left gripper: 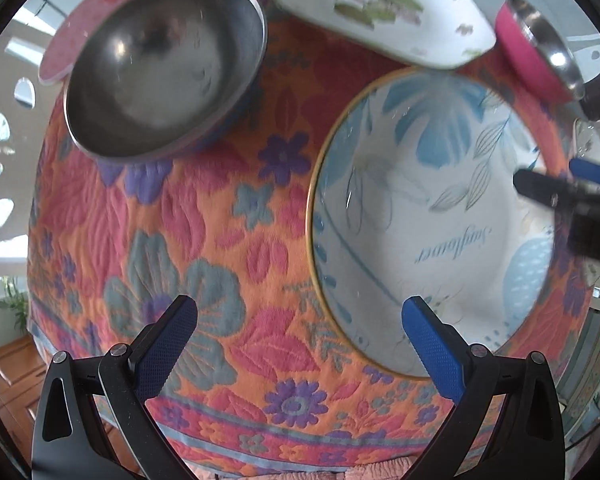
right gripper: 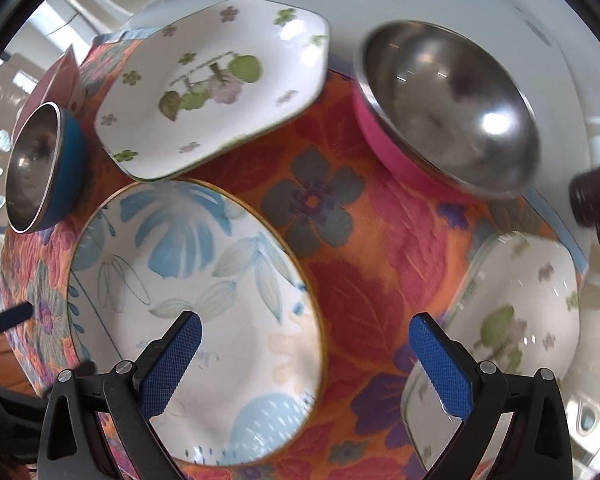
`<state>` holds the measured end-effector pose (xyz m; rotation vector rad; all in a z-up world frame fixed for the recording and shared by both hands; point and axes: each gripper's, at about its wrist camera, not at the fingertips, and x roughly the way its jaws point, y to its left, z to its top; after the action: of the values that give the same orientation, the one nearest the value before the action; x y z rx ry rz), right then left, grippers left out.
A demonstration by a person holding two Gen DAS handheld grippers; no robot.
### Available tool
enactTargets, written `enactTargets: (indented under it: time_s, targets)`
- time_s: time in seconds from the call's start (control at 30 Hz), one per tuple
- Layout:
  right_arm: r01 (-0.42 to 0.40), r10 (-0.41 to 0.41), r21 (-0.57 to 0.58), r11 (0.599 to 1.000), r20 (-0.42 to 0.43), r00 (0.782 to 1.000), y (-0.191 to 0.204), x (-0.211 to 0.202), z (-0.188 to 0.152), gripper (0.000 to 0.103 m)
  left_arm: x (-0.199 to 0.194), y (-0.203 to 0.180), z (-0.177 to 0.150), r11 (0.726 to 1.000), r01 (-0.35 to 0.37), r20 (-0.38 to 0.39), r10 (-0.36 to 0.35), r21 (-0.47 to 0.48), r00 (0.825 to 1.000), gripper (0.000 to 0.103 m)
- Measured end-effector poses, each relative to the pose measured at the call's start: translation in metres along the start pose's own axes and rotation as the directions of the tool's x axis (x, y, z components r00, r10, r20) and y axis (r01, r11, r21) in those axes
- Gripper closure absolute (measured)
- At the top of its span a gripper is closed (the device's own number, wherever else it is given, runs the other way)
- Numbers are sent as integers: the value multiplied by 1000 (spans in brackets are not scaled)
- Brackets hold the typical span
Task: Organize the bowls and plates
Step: 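Move the left tool to the blue-leaf plate rim and close it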
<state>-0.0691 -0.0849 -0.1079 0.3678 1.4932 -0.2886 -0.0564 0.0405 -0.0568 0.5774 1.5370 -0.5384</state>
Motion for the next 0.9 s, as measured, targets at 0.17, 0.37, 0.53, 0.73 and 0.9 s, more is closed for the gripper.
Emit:
enactTargets:
  time_s: [0.17,0.37,0.53,0.73,0.9]
  targets:
    - [11,-11,-133,991,0,1000,27,14,13,0,24,3,-11,999,38,-18,-39,-34,999,2]
    - [-32,23,-169,985,-50,998,37,42,22,0,44,-2,-14,999,48,24,-47,-13,999,0]
    - [-93,85,-134,987,-68,994,29,48,33,0,55,9,-5,991,118,26,-117,-62,993,0]
    - [-105,108,-159,982,11,994,22,44,26,0,62,17,-5,988,127,55,-123,-84,991,0]
    - [-113,129,-196,974,68,989,19,34,2,0,64,23,-12,987,129,99,-119,-99,988,0]
